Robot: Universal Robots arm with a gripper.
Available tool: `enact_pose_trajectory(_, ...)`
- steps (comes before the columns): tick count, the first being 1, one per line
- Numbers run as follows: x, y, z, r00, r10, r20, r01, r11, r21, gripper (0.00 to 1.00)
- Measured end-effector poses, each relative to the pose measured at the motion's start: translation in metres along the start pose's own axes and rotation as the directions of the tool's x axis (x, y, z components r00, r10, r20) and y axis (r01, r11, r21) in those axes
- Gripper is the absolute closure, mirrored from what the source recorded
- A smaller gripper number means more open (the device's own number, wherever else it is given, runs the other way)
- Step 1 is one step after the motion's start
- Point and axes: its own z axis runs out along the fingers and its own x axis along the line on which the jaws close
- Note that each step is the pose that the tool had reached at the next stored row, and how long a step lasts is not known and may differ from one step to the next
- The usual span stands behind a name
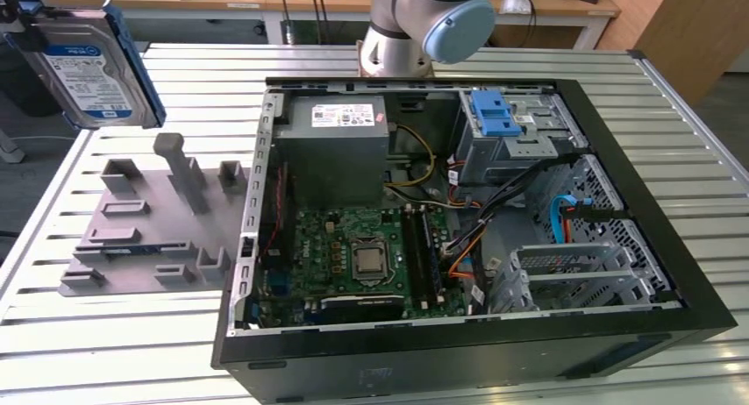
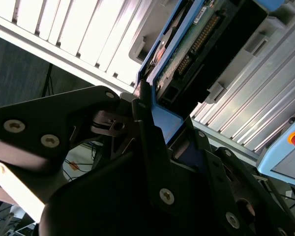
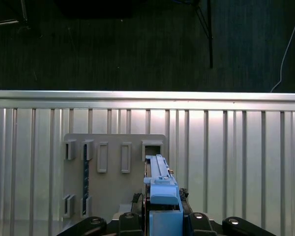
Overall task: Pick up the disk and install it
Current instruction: 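Pick up the disk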
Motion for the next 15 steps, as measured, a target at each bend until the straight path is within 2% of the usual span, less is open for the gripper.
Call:
enact_pose_trajectory(8, 0.0, 0.0, -0.0012, 1.0, 0.0, 0.0, 0.0, 1.0, -0.0001, 0.64)
enact_pose_trajectory(15, 0.0, 0.0001, -0.0116, 1.0, 0.0, 0.0001, 0.0, 1.0, 0.0, 0.64)
